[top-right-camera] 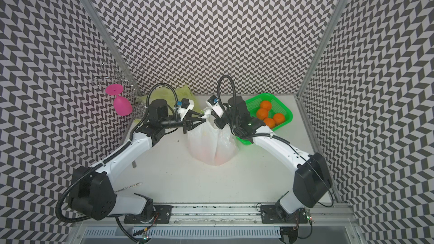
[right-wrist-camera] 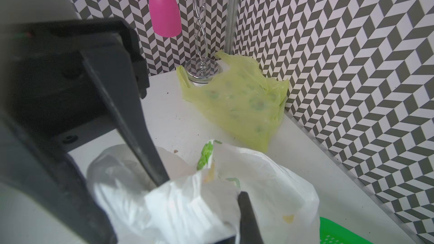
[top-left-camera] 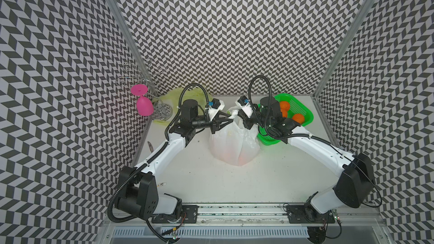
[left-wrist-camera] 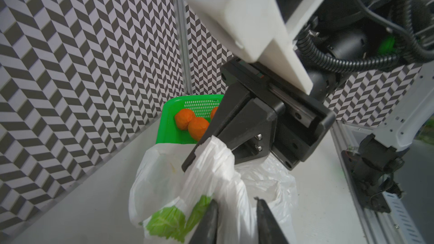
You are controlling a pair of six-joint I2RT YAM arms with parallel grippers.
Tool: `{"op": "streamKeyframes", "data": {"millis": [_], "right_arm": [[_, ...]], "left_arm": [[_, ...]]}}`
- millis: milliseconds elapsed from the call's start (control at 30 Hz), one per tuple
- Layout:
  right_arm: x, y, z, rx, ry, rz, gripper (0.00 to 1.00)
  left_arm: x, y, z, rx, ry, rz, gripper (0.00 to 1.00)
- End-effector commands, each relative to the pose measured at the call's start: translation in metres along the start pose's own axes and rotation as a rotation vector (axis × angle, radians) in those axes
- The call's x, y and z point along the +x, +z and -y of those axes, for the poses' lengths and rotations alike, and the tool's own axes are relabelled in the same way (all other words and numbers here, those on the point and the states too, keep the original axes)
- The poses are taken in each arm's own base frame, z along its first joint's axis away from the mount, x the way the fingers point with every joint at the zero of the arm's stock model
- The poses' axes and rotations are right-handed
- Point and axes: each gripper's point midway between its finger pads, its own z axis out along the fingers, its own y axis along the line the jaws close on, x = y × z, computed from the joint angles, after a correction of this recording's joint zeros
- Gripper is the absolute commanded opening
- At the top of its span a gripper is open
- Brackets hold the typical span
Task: Place the oranges into plastic bags & tie knots
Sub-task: Tie the plastic bag at the center of the board.
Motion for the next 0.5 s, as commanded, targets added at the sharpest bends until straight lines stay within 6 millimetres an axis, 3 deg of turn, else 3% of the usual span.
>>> {"op": "streamKeyframes", "data": {"millis": [0,233,467], "right_arm": [[-0.024,-0.009,0.002,-0.013,-0.035,0.1,0.0],[-0.023,-0.012,0.003,-0.054,-0.024,0.11,0.0],[-0.027,-0.013,0.0,-0.105,0.037,0.134,0.0]], "left_arm": [[-0.014,-0.012,0.003,-0.008,0.04,0.008,0.43],[-0.005,-0.036,0.002,-0.039,0.063,-0.022,0.66],[0.041,-0.029,-0.008,-0.059,0.115,-0.102,0.68]]}}
